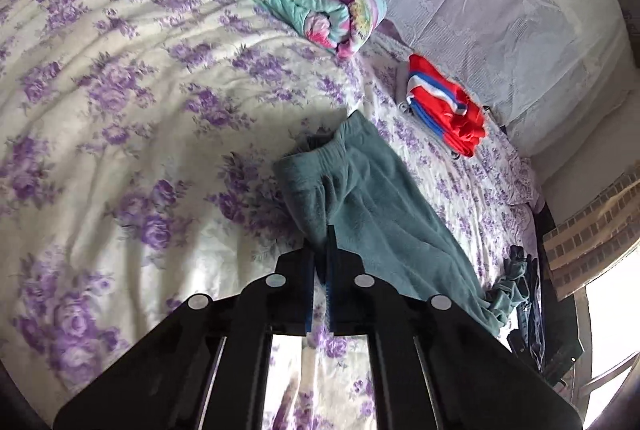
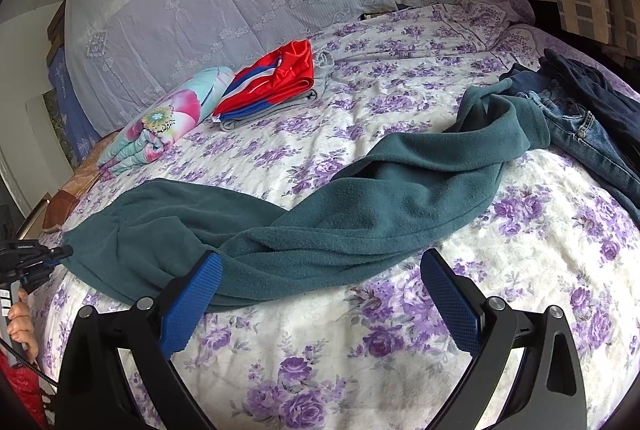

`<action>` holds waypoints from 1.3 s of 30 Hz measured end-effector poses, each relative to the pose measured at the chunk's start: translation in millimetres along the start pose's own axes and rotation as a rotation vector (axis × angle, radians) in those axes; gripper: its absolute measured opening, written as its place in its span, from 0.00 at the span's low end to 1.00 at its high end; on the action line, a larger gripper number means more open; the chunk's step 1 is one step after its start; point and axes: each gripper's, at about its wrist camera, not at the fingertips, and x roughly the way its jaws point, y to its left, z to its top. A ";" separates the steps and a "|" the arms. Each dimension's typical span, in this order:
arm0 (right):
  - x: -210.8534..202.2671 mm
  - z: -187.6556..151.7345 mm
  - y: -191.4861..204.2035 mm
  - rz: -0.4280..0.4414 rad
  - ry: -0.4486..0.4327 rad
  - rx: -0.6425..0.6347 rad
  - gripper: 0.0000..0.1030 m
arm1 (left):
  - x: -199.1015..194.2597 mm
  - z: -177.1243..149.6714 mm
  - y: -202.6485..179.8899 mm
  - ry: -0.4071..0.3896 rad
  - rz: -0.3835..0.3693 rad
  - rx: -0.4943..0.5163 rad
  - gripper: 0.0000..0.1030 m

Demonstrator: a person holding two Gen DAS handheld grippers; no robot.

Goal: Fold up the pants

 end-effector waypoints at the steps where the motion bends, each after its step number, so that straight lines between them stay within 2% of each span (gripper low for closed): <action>1: -1.1 -0.2 0.6 0.000 -0.001 0.001 0.97 | -12.4 -0.2 0.7 -0.013 -0.009 0.000 0.03; 3: -2.8 -0.1 1.4 0.002 -0.005 0.002 0.97 | -42.5 -1.9 6.5 -0.048 -0.005 -0.001 0.02; 6: -3.9 1.9 -1.3 0.006 -0.007 0.006 0.97 | -73.7 -11.5 27.0 -0.115 0.127 0.011 0.02; 8: -4.9 2.3 -1.8 0.006 -0.010 0.009 0.97 | -73.1 -19.9 43.2 -0.094 0.205 -0.001 0.02; 11: -6.7 3.2 -4.4 0.012 -0.014 0.014 0.97 | -62.8 -24.6 51.0 -0.049 0.176 0.000 0.03; 12: -7.4 3.1 -6.2 0.017 -0.013 0.019 0.97 | -56.5 -23.4 44.1 -0.031 0.162 0.028 0.07; 13: -8.1 2.7 -6.5 0.022 -0.012 0.028 0.97 | -48.0 -20.8 34.3 -0.012 0.140 0.066 0.28; 14: -9.5 2.7 -8.6 0.025 -0.013 0.040 0.97 | -40.6 -20.3 26.2 -0.004 0.131 0.087 0.64; 15: -11.3 3.3 -12.3 0.031 -0.018 0.054 0.97 | -29.7 -18.1 18.3 -0.004 0.130 0.094 0.75; 16: -14.1 3.7 -16.6 0.042 -0.022 0.070 0.97 | -18.9 -16.1 13.6 0.004 0.132 0.087 0.79; 17: -18.0 4.0 -20.7 0.056 -0.025 0.087 0.97 | -7.0 -14.6 9.3 0.036 0.116 0.081 0.79; 19: -25.0 5.4 -32.3 0.068 -0.026 0.114 0.97 | 24.3 -16.8 0.0 0.143 0.030 0.065 0.79; 20: -28.5 6.5 -39.3 0.058 -0.019 0.129 0.97 | 37.6 -18.4 -4.0 0.169 0.031 0.069 0.79; 21: -31.1 7.5 -47.0 0.039 -0.010 0.142 0.97 | 46.5 -17.6 -8.3 0.142 0.076 0.090 0.79; 22: -33.5 8.1 -55.0 0.019 -0.001 0.153 0.97 | 50.8 -14.8 -12.5 0.107 0.109 0.118 0.71; 23: -36.6 8.1 -62.9 -0.001 0.003 0.165 0.97 | 54.3 -11.4 -14.7 0.087 0.137 0.134 0.42; 24: -40.3 7.2 -70.8 -0.021 0.003 0.181 0.97 | 57.2 -6.9 -12.0 0.079 0.153 0.120 0.25; 25: -43.7 5.8 -79.0 -0.034 0.001 0.196 0.97 | 58.7 -2.1 -4.3 0.091 0.100 0.079 0.06; 26: -46.7 5.3 -85.8 -0.042 0.002 0.213 0.97 | 57.2 1.2 4.2 0.102 0.047 0.031 0.06; 27: -48.6 4.3 -92.1 -0.047 0.005 0.226 0.97 | 52.0 2.6 13.0 0.093 0.031 -0.010 0.06; 30: -52.8 8.7 -104.4 -0.056 -0.003 0.247 0.97 | 6.6 1.8 31.1 -0.015 0.017 -0.045 0.05; 32: -56.0 13.9 -105.5 -0.071 -0.026 0.230 0.97 | -32.2 -2.2 42.9 -0.090 0.035 -0.048 0.06; 33: -56.6 15.8 -105.2 -0.075 -0.035 0.220 0.97 | -47.3 -4.1 49.1 -0.102 0.063 -0.029 0.06; 34: -55.7 18.8 -104.8 -0.078 -0.037 0.211 0.97 | -56.6 -8.0 56.4 -0.105 0.094 -0.032 0.06; 36: -50.9 23.8 -102.6 -0.072 -0.030 0.197 0.97 | -66.2 -18.7 78.0 -0.062 0.150 -0.065 0.07; 38: -43.9 29.8 -100.8 -0.059 -0.010 0.192 0.97 | -73.7 -28.6 99.3 -0.040 0.159 -0.101 0.12; 39: -39.1 33.7 -100.7 -0.052 0.008 0.191 0.97 | -78.3 -32.0 105.9 -0.040 0.161 -0.110 0.19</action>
